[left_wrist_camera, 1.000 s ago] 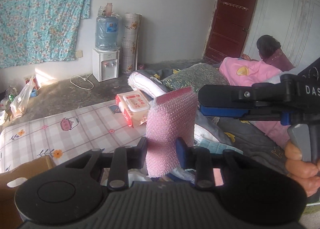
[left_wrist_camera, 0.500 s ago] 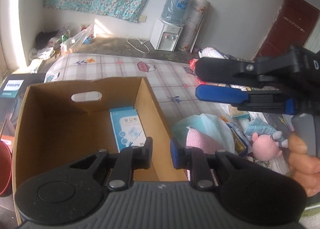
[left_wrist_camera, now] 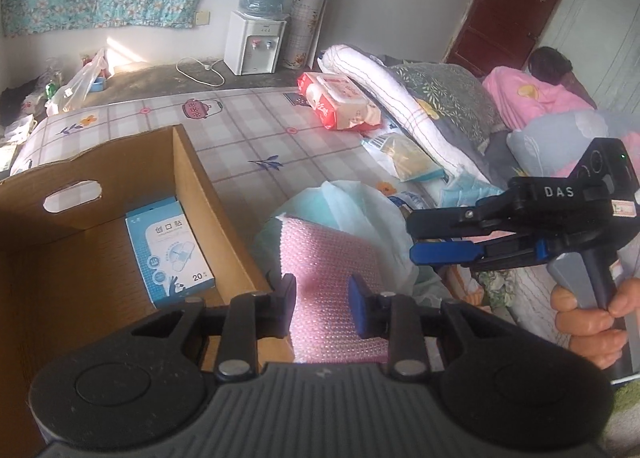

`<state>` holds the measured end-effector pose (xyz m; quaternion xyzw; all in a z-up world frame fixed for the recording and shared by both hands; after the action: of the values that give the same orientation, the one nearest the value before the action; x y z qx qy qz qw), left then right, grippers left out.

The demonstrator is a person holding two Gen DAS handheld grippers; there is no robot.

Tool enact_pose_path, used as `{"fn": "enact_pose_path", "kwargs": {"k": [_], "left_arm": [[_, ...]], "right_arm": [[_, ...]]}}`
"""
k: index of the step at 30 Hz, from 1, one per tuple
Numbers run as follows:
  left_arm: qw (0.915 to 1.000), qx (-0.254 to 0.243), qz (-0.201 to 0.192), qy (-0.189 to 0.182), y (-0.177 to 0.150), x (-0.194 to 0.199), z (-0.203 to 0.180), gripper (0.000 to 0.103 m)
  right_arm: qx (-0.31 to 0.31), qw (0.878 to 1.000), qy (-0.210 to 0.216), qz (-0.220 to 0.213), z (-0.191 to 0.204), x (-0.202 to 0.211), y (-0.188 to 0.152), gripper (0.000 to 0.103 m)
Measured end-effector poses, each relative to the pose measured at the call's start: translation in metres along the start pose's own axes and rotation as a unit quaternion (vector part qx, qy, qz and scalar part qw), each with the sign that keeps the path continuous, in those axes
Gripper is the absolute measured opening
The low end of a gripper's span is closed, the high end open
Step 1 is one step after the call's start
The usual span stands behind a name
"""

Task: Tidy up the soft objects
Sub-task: 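Lift the pink sponge with the right tool and carry it toward the box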

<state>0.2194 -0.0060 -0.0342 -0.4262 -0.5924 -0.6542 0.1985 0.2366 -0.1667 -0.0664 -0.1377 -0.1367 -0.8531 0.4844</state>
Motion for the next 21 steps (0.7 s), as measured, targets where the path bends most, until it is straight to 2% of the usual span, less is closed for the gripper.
{"fn": "enact_pose_path", "kwargs": {"k": [4, 8, 11, 15, 21], "left_arm": [[0.9992, -0.010, 0.035, 0.014, -0.006, -0.018, -0.009, 0.030], [0.9988, -0.003, 0.045, 0.020, -0.007, -0.024, -0.008, 0.031], [0.9987, -0.006, 0.044, 0.026, -0.007, -0.024, -0.010, 0.033], [0.9990, 0.007, 0.040, 0.017, -0.005, -0.022, -0.012, 0.039], [0.9996, 0.021, 0.017, -0.002, -0.004, -0.002, -0.017, 0.040]], "right_arm": [[-0.028, 0.999, -0.002, 0.018, -0.022, -0.018, -0.014, 0.057], [-0.038, 0.999, 0.002, 0.028, -0.027, -0.030, -0.022, 0.057], [-0.037, 0.999, 0.007, 0.028, -0.025, -0.028, -0.023, 0.057], [-0.029, 0.999, 0.010, 0.021, -0.020, -0.023, -0.019, 0.051], [-0.005, 1.000, 0.010, 0.011, 0.004, -0.005, -0.019, 0.050]]}}
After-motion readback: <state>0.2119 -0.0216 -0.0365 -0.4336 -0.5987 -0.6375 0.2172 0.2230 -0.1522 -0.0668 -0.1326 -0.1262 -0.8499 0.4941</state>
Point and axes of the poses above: each gripper's, at about its wrist camera, not at the fingertips, and x roughly against the way its jaws point, z to its left, y to its top, the point moved 9 cm from there along -x, roughly the way its jaws point, and after that the axes turned 13 degrees about y, right-handed, at the moved point
